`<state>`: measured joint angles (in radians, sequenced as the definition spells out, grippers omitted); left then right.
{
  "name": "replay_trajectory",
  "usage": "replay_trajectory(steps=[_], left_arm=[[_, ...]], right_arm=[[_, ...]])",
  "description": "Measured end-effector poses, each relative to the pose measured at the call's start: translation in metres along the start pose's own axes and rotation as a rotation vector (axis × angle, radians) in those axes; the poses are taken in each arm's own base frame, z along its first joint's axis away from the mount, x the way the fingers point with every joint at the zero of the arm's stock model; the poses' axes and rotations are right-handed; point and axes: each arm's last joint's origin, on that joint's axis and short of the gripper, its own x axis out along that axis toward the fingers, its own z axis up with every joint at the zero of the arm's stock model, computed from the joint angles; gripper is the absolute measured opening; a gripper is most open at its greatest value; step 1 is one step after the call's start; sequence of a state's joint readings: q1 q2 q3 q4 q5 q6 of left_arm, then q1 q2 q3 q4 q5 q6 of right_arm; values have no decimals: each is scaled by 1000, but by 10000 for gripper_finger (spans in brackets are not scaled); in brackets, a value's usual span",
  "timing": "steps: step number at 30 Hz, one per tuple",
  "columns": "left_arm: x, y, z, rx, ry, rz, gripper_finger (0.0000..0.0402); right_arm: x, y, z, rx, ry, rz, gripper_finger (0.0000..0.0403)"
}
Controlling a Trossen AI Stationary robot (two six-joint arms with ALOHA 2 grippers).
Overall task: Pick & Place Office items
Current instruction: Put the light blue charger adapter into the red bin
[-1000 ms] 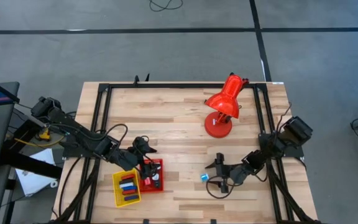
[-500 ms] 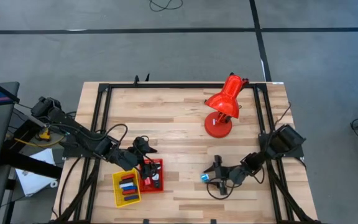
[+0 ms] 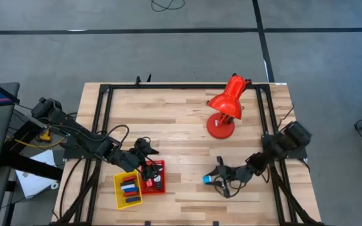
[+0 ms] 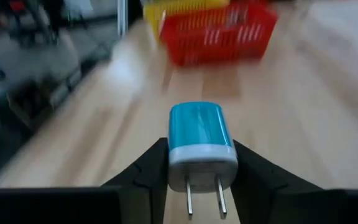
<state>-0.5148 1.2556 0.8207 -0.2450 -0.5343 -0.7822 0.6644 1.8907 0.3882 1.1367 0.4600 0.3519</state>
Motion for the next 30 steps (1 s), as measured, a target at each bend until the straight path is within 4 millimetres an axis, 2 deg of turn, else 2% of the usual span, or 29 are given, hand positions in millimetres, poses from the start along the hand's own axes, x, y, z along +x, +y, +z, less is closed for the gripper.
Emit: replay_trajectory(steps=[2, 4, 8, 11, 13, 16, 20, 30], left_arm=[[0, 0, 0, 0, 0, 0, 343], [0, 0, 0, 32, 3, -2, 343], [-1, -1, -2, 200, 46, -43, 343], [-2, -1, -4, 238, 69, -67, 343], [-2, -1, -4, 239, 71, -66, 343], [-2, -1, -4, 243, 75, -62, 343], [-2, 1, -5, 254, 91, -49, 343], [-2, 7, -11, 296, 153, 0, 343]], right_arm=[[-3, 0, 19, 11, -39, -5, 124], [-4, 0, 38, -34, -1, -21, 124], [3, 1, 83, -155, 267, -145, 124], [8, 5, 123, -295, 458, -194, 124], [14, 10, 146, -425, 558, -157, 124], [26, 16, 168, -625, 680, -25, 124], [53, 21, 175, -748, 820, 53, 124], [132, 34, 156, -1015, 1226, 114, 127]])
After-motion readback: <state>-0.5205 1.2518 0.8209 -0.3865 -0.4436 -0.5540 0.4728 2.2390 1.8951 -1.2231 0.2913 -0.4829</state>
